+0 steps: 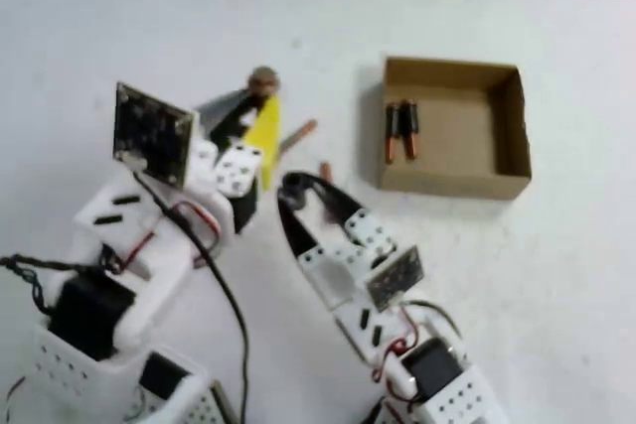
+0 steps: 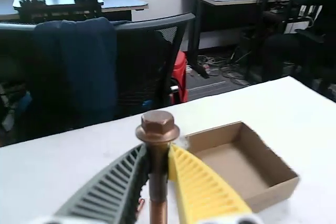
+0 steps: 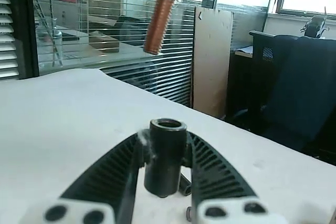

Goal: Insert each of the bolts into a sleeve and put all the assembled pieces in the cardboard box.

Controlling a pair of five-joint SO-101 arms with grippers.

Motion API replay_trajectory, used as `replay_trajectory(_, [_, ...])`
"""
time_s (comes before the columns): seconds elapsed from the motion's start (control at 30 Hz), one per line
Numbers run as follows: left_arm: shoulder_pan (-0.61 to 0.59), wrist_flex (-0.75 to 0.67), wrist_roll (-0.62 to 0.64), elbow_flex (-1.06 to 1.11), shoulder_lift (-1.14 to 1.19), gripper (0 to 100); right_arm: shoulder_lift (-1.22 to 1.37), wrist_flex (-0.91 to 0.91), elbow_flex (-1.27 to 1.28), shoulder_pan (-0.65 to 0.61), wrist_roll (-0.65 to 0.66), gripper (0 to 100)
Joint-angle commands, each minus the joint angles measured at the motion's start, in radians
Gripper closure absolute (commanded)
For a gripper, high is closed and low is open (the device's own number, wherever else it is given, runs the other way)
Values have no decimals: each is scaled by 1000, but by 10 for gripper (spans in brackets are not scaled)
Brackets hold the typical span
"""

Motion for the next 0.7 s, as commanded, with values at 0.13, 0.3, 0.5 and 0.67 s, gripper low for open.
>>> replay_trajectory(0.13, [30,-37,89,-17,-24,976,-13,-22,9,-10,15,981])
replay_trajectory(0.3, [27,-95,115,98,-77,976,-13,-22,9,-8,15,981])
replay_trajectory(0.5, [28,-367,81,405,-308,977,-13,-22,9,-8,15,981])
replay_trajectory(0.67, [30,-373,78,457,-380,978,-13,-22,9,-8,15,981])
